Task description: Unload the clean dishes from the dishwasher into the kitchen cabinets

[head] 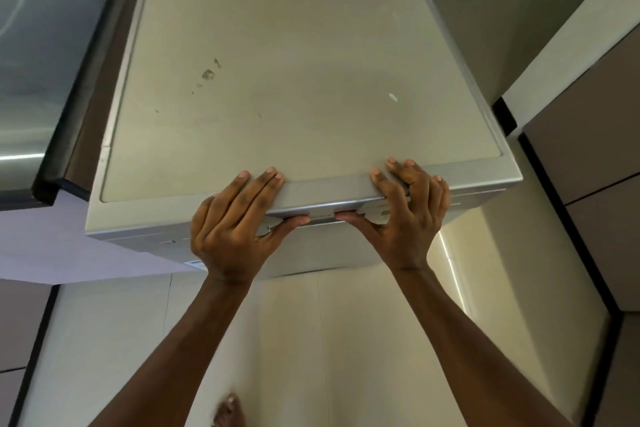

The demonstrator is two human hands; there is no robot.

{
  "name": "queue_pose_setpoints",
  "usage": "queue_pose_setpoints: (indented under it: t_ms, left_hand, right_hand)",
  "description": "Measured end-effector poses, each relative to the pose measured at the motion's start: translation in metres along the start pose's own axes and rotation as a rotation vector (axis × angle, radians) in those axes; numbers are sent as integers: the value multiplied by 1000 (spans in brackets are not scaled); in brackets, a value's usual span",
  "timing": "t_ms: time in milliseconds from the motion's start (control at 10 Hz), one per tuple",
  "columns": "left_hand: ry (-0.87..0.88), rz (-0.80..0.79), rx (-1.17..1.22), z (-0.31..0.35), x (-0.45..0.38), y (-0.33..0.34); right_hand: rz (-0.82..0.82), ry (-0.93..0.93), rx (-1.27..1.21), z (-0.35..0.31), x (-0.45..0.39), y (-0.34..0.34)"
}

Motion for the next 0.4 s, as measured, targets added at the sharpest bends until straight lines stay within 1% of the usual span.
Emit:
queue_pose_setpoints:
  t_ms: [100,200,300,400]
  left_hand:
    - [-52,-55,11,5,0,-5]
    - [-141,-234,-1,16,-8,-23]
    - [-180,-471,0,19,-18,-40]
    - [-91,-638,71,24,-26,-58]
  right_hand:
    - [-38,12,-11,-6,-8,-9]
    - [-197,48,9,-19,-29,-38]
    - [-454,110,82,-36,-58,-63]
    - [-702,91,109,-43,-78,-87]
Point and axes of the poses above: each hand's wrist, its own x-axis away from the middle knuckle, its own y-axis out of the palm, z = x × y, the point moved 1 cm from there along -x, towards the middle knuckle, and after that the axes turned 3 degrees about x, right-handed, at the moved point
